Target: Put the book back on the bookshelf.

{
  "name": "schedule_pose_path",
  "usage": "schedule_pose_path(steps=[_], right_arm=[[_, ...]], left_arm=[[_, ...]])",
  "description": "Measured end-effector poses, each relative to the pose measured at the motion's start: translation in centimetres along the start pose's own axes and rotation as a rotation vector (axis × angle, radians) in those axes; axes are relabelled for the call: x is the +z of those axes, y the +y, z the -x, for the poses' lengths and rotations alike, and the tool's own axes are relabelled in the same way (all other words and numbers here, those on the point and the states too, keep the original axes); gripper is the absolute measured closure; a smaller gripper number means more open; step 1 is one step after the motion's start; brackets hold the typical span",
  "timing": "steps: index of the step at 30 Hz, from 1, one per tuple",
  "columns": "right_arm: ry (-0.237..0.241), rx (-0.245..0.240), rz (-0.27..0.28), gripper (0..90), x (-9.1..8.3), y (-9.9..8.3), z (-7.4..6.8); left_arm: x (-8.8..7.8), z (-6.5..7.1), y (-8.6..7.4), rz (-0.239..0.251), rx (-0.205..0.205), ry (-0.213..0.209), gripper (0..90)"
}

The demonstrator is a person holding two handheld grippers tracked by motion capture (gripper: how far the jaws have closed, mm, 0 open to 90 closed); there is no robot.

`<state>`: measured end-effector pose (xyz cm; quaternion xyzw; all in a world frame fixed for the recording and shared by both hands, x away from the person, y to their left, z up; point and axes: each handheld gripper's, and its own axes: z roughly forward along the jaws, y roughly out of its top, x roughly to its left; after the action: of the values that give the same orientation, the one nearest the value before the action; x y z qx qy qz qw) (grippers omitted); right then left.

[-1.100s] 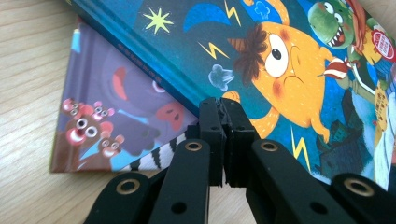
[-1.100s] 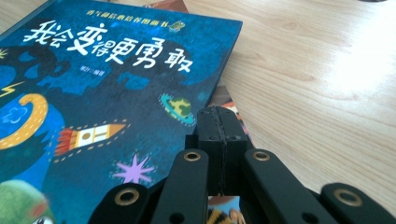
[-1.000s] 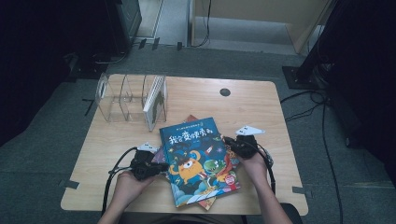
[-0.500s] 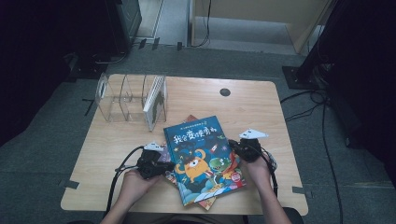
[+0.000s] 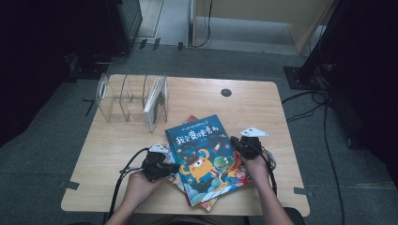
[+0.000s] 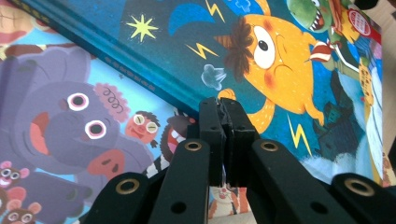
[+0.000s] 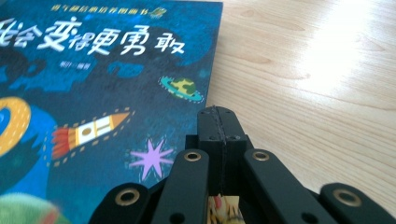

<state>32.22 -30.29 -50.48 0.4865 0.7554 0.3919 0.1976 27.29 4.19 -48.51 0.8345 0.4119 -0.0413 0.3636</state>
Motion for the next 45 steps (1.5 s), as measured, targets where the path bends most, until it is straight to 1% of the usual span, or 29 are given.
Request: schedule_pose_path(steps=[1, 2, 3, 5, 7, 9, 12, 13, 14, 15, 17, 19, 20, 22, 23, 24, 26, 28, 30, 33, 35, 38, 40, 42, 43, 45], right_arm=[[0.0, 0.017, -0.008, 90.0, 0.1, 0.2, 0.0], [-0.001, 0.02, -0.023, 90.0, 0.3, 0.5, 0.0], [-0.003, 0.009, -0.03, 90.0, 0.4, 0.7, -0.1], [-0.004, -0.009, -0.018, 90.0, 0.7, 0.8, -0.2], [0.005, 0.001, -0.01, 90.0, 0.8, 0.7, 0.0], [0.006, 0.009, -0.005, 90.0, 0.9, 0.7, 0.1], [0.006, -0.011, 0.001, 90.0, 1.2, 0.7, 0.3], [0.01, -0.02, 0.005, 89.2, 1.3, 0.7, 0.4], [0.006, -0.02, 0.01, 87.0, 1.3, 0.6, 0.4], [0.004, -0.025, 0.009, 85.2, 1.3, 0.7, 0.5], [-0.001, -0.035, 0.019, 83.3, 1.0, 0.7, 0.6], [0.002, -0.022, 0.024, 80.4, 0.7, 0.7, 0.8], [0.006, -0.011, 0.022, 79.7, 0.6, 0.7, 0.9], [0.01, -0.008, 0.021, 76.1, 0.3, 0.7, 1.0], [0.014, -0.001, 0.019, 75.0, 0.1, 0.7, 1.0], [0.018, 0.001, 0.017, 72.9, -0.1, 0.6, 1.0], [0.027, 0.004, 0.007, 69.1, -0.5, 0.6, 1.1], [0.04, 0.009, 0.005, 67.0, -0.8, 0.4, 1.1], [0.04, 0.008, 0.005, 65.3, -1.2, 0.1, 1.0], [0.05, 0.005, -0.001, 63.2, -1.8, -0.3, 0.9], [0.055, 0.002, -0.003, 61.7, -2.2, -0.6, 0.7], [0.064, -0.001, -0.005, 59.7, -2.7, -1.0, 0.4], [0.068, -0.006, -0.012, 58.8, -2.9, -1.4, 0.2], [0.073, -0.007, -0.016, 58.3, -3.3, -1.6, 0.0], [0.074, -0.01, -0.016, 58.0, -3.5, -1.8, -0.1], [0.073, -0.012, -0.018, 56.7, -3.9, -2.1, -0.3]], left_arm=[[0.0, 0.1, -0.1, -0.001, -0.003, -0.002, 88.9], [0.0, 0.1, -0.1, 0.001, -0.003, -0.003, 88.9], [0.0, 0.2, -0.2, 0.001, -0.001, -0.005, 88.8], [0.0, 0.3, -0.3, 0.001, 0.002, -0.006, 88.7], [0.0, 0.2, -0.2, 0.008, -0.009, -0.012, 89.1], [0.1, 0.3, -0.3, 0.015, -0.008, -0.01, 89.1], [0.2, 0.4, -0.2, 0.015, 0.0, -0.013, 88.7], [0.1, 0.3, -0.1, 0.002, 0.008, -0.02, 87.3], [0.1, 0.2, 0.1, -0.002, 0.007, -0.019, 84.3], [-0.1, 0.0, 0.1, 0.001, 0.013, -0.017, 82.1], [-0.4, -0.4, 0.4, 0.009, 0.009, -0.013, 77.7], [-0.9, -0.9, 0.6, 0.018, 0.013, -0.009, 70.7], [-1.1, -1.0, 0.7, 0.031, 0.014, -0.001, 68.8], [-1.5, -1.5, 1.0, 0.037, 0.01, 0.0, 63.1], [-1.6, -1.7, 1.1, 0.04, 0.012, 0.01, 60.1], [-1.7, -1.9, 1.2, 0.039, 0.029, 0.03, 58.5], [-1.8, -2.3, 1.4, 0.041, 0.043, 0.047, 54.3], [-1.9, -2.8, 1.6, 0.05, 0.053, 0.053, 50.7], [-1.9, -3.3, 1.9, 0.055, 0.06, 0.058, 47.7], [-1.8, -4.1, 2.3, 0.074, 0.062, 0.058, 45.2], [-1.7, -4.6, 2.6, 0.076, 0.067, 0.047, 43.7], [-1.3, -5.2, 3.1, 0.051, 0.073, 0.053, 41.7], [-1.2, -5.5, 3.3, 0.051, 0.081, 0.059, 40.9], [-1.1, -5.7, 3.6, 0.05, 0.086, 0.056, 40.6], [-1.1, -5.9, 3.8, 0.054, 0.081, 0.049, 40.7], [-1.0, -6.3, 4.2, 0.046, 0.074, 0.037, 40.7]])
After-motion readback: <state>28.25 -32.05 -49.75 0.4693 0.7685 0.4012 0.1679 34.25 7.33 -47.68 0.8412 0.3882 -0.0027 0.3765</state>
